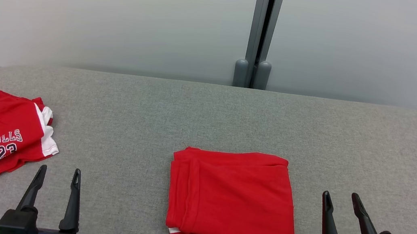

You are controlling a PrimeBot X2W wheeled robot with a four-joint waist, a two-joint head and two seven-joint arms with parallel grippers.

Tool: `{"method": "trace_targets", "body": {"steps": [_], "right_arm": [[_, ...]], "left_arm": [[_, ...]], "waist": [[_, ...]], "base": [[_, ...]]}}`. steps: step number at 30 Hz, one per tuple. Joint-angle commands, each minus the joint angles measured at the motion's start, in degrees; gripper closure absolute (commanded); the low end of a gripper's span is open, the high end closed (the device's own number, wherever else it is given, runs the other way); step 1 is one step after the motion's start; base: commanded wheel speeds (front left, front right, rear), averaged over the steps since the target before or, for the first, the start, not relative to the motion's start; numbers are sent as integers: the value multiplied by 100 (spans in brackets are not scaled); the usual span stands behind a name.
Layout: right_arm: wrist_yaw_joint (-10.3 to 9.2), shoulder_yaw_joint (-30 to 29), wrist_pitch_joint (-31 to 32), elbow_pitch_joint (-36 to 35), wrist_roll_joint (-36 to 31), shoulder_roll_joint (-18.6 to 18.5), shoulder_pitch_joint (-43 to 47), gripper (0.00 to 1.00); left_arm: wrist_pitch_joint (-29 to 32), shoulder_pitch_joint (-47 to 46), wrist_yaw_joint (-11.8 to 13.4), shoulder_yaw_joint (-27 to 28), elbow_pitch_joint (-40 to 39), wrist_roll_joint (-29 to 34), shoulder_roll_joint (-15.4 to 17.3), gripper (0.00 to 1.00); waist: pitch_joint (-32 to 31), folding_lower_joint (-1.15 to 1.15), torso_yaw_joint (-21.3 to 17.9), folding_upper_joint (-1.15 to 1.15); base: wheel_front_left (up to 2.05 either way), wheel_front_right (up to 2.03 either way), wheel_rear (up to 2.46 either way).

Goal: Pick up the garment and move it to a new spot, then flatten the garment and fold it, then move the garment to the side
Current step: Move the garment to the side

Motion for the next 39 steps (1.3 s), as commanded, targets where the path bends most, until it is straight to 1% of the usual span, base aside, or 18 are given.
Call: {"method": "trace_targets", "body": {"steps": [1,12,16,20,24,29,32,35,39], "right_arm": [[1,-9,-19,13,32,-13,53,0],[1,6,-19,72,50,-13,53,0],[1,-80,-19,141,20,-14,28,0],[2,-204,-19,248,-202,-13,-272,0],[1,-189,-19,343,-386,-22,-659,0],[1,157,81,755,-416,-27,-1348,0],[1,337,153,1192,-390,-22,-1689,0],[1,411,202,1682,-410,-22,-1934,0],[1,359,160,2333,-391,-20,-2085,0]], "left_arm": [[-16,-14,-6,36,-30,29,1,0],[-16,9,-14,77,-46,43,-14,0],[-16,-31,-24,81,-36,33,-22,0],[-16,-144,-34,96,-47,5,-32,0],[-16,-284,-39,102,-74,-18,-56,0],[-16,-466,-68,104,-53,-68,-84,0],[-16,-559,-92,89,-17,-95,-94,0],[-16,-658,-115,61,-9,-106,-108,0],[-16,-749,-138,30,-2,-109,-119,0]], "waist": [[-1,0,2,0],[9,0,-11,0],[34,0,1,0],[137,0,18,0],[317,0,57,0],[552,0,96,0],[652,0,148,0],[736,0,212,0],[839,0,309,0]], "base": [[0,0,0],[0,0,0],[0,0,0],[0,0,0],[0,0,0],[0,0,0],[0,0,0],[0,0,0],[0,0,0]]}}
